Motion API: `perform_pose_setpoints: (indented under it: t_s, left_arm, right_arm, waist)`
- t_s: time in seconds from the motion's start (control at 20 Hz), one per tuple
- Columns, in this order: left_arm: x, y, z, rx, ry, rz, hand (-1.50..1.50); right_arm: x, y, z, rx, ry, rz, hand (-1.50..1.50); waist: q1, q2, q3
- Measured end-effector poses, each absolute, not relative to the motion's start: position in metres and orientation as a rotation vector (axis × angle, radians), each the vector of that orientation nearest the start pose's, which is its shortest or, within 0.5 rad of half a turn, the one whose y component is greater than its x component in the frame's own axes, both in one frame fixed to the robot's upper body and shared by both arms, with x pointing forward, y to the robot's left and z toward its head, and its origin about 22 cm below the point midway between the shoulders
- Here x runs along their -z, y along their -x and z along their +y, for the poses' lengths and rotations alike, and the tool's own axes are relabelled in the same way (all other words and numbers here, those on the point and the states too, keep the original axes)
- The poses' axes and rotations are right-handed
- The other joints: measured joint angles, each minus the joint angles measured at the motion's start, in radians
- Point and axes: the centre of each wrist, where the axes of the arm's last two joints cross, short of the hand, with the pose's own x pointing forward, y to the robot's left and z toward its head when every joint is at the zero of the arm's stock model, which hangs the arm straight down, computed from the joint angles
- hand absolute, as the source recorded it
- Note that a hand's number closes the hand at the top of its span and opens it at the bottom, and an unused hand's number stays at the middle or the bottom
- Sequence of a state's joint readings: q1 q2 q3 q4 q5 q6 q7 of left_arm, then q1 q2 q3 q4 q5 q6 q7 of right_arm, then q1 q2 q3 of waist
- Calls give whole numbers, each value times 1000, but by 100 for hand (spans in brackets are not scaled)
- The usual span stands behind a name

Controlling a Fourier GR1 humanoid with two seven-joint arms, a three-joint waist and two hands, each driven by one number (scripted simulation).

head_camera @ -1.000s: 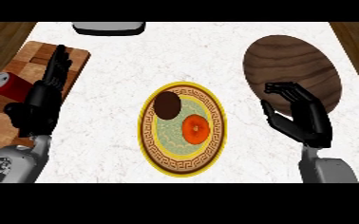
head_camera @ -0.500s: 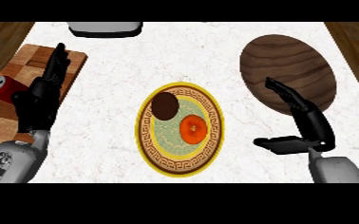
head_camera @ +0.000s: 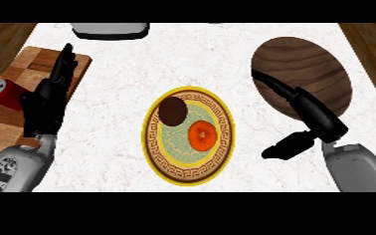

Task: Pick the squash from the plate and place it in the bowl

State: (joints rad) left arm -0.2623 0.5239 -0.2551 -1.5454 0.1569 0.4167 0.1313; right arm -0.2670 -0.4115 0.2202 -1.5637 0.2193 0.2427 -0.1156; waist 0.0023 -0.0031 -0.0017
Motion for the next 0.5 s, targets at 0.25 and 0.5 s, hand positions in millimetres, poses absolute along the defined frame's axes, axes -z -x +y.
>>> perform_pose_setpoints:
  t_s: [0.25,0.5]
  left_arm:
    - [-84,-286,267,173,-392,-1655,0]
    - [-83,-286,264,171,-397,-1653,0]
  right_arm:
    - [-89,-297,-200,-1119,108,-1609,-150]
    - [-101,-298,-166,-1232,78,-1520,-150]
  waist:
    - [6,1,1]
    - [3,2,1]
